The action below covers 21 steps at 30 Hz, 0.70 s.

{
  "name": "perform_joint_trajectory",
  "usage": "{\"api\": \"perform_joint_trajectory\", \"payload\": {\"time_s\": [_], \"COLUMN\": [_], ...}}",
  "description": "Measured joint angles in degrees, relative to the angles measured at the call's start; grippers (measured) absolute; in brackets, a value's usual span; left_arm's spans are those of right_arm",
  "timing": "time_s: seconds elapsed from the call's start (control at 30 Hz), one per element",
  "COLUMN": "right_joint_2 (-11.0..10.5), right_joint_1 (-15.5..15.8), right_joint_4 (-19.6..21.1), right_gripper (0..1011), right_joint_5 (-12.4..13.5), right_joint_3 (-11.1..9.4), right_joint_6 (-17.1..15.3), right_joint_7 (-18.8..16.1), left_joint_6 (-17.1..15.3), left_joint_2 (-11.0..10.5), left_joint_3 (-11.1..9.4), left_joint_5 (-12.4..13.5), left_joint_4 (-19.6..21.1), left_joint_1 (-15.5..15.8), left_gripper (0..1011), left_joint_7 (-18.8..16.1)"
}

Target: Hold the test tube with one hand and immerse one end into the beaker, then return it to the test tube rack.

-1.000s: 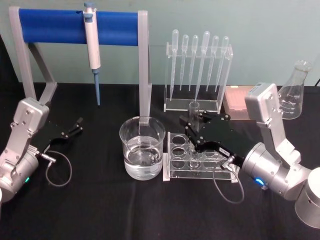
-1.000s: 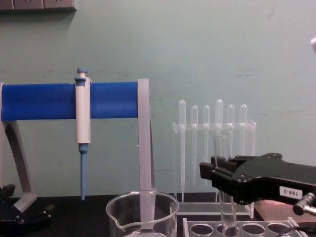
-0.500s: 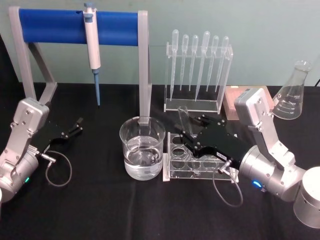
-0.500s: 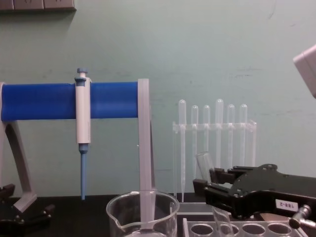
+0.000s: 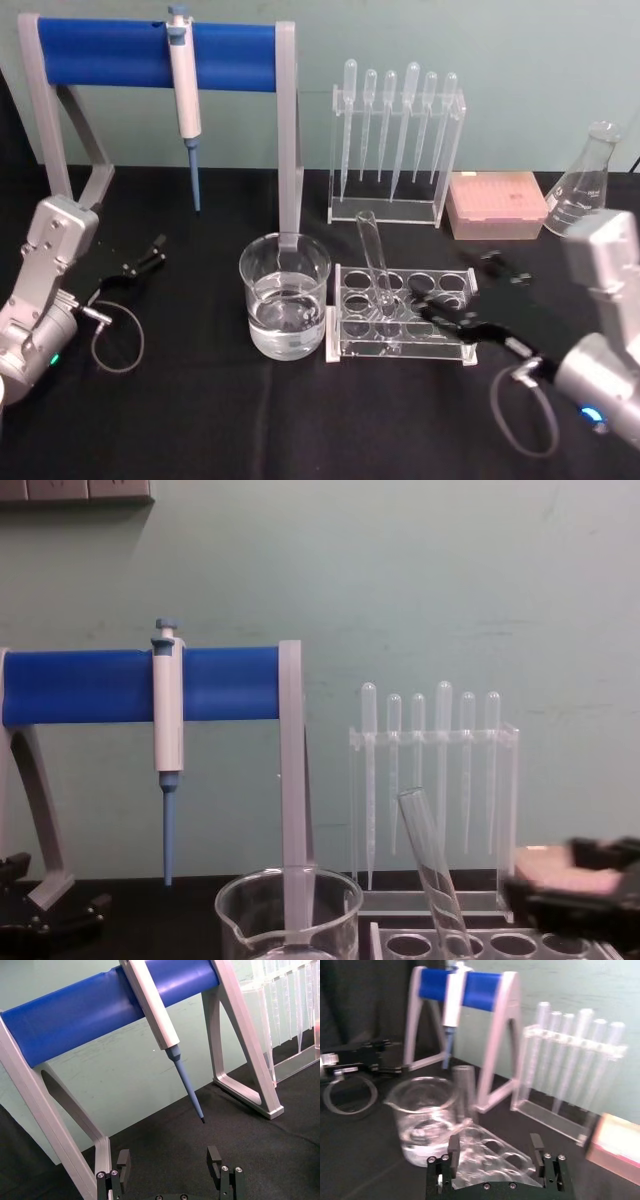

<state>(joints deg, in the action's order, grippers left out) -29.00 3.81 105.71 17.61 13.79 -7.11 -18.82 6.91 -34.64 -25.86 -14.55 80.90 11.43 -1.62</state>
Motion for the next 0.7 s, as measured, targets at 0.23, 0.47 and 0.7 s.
{"api": "perform_joint_trajectory", "payload": {"time_s": [0.23,0.47,0.7], "right_joint_2": [2.98,7.38,9.89], "right_joint_1": [1.17,-0.79,-2.74], "right_joint_4": [-5.02,-12.71,-19.09], "right_gripper": [1002,1003,1003], "right_joint_5": [-1.03,-3.61,-6.25], "right_joint_3": [-6.52,-7.64,-6.46], "right_joint_6": [5.32,10.5,11.85], "right_joint_7": [6.64,10.85,11.5], "left_joint_6": [0.0,0.0,0.0], "left_joint_2": [0.0,0.0,0.0], "left_joint_3": [0.0,0.0,0.0], "left_joint_5": [0.0,0.0,0.0], "left_joint_4": [0.0,0.0,0.0], "left_joint_1": [0.0,0.0,0.0], "left_gripper": [1000,1000,1000], "left_joint_7": [0.0,0.0,0.0]}}
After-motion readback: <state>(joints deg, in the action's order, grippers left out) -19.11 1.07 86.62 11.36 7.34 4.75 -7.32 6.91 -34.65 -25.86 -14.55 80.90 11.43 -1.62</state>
